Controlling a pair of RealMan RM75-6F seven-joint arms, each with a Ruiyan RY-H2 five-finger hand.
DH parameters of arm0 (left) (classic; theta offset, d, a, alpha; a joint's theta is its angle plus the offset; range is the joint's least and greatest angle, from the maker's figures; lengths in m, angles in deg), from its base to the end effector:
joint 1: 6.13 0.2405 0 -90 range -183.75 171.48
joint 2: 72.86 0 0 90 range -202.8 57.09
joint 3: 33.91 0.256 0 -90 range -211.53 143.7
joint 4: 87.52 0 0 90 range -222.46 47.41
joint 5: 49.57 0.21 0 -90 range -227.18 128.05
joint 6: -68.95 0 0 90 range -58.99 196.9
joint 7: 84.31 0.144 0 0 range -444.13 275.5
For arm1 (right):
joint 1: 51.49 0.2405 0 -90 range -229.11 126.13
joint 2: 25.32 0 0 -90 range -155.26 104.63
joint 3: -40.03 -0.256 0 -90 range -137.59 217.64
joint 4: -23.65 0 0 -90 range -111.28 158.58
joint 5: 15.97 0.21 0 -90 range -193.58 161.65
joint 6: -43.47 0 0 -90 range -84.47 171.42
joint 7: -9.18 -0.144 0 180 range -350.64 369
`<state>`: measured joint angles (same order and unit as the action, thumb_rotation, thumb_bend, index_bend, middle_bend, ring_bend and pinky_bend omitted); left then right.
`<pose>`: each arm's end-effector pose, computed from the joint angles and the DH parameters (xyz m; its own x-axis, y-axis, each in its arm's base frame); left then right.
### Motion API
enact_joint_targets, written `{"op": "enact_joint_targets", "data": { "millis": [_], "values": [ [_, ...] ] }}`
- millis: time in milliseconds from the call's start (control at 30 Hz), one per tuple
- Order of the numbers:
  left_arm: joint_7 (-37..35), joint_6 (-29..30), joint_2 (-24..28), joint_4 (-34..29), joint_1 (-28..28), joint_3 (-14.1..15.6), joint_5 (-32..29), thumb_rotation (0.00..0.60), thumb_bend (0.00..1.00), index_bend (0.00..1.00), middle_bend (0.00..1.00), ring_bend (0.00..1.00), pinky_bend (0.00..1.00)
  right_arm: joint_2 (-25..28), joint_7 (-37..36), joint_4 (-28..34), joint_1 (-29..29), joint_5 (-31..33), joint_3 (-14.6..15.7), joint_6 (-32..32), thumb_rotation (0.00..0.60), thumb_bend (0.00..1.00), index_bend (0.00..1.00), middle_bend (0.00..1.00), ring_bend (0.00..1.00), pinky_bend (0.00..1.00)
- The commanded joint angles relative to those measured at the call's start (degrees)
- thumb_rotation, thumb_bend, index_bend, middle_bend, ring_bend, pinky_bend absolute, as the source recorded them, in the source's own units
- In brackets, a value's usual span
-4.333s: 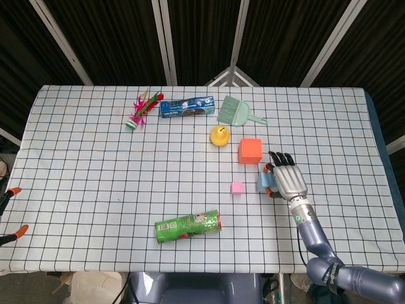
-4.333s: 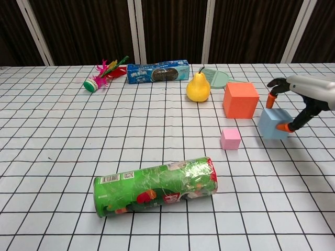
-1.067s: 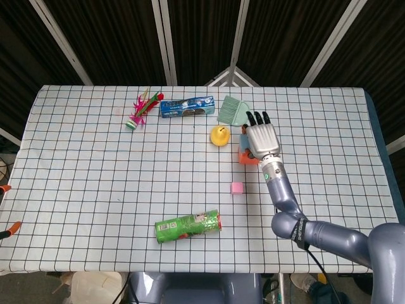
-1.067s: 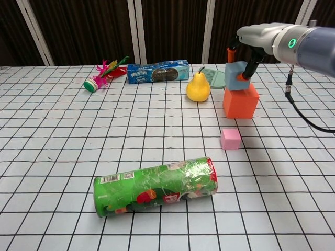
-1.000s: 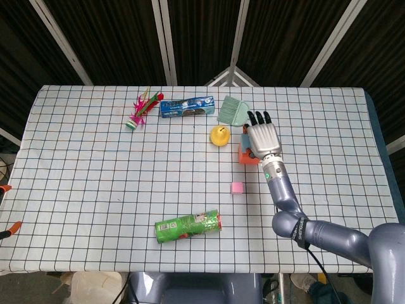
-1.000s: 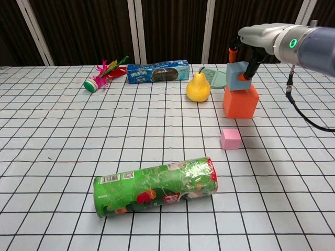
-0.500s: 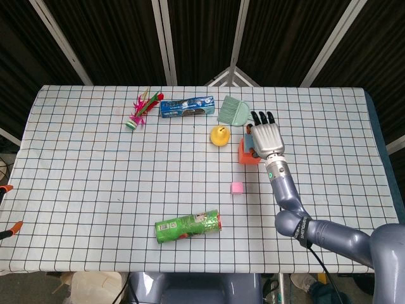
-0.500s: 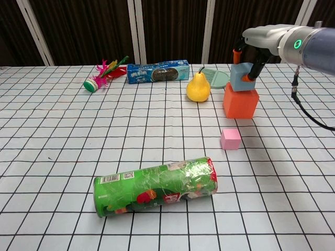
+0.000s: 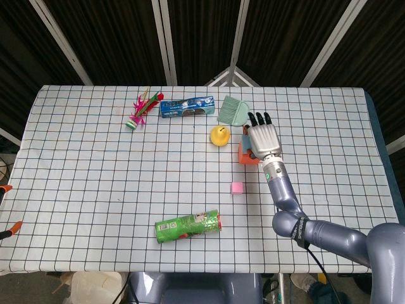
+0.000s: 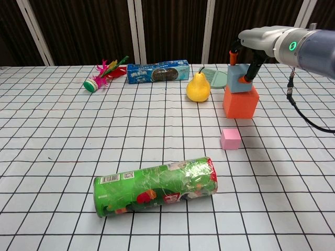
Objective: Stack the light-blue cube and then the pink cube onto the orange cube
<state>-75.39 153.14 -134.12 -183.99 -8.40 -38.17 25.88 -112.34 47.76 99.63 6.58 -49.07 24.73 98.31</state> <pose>-0.3312 0.1684 0.1790 0.4937 0.0423 0.8686 0.8471 0.2023 -0.4913 -0.1187 -0.4377 0.0287 0.5733 -0.1673 0.8021 -0.8190 -0.1429 0.5557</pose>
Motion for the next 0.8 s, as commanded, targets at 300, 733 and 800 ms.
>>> {"op": "enact_joint_targets", "data": {
  "millis": [300,733,800],
  "values": [
    [0.18,-0.17,-0.09,0.01,-0.12,-0.03,-0.09,0.6,0.21,0.2,0.02,0.0,0.02,-0.03,0.0,-0.17,-0.06,0.03,0.09,-0.04,0.6,0.38,0.43,0.07,0.03,0.0],
    [0.15,0.04,-0.04,-0.13,-0.03,-0.02,0.0,0.6,0.21,0.21,0.02,0.0,0.02,0.33,0.42,0.66,-0.04,0.33,0.14,0.16,0.6,0.38,0.43,0.07,0.03,0.0],
    [0.08,0.05,-0.03,-0.12,-0.01,-0.02,0.0,0.6,0.21,0.21,0.02,0.0,0.02,0.23,0.46,0.44,-0.03,0.54,0.19,0.02,0.6,0.38,0.43,0.07,0.03,0.0]
  ]
}}
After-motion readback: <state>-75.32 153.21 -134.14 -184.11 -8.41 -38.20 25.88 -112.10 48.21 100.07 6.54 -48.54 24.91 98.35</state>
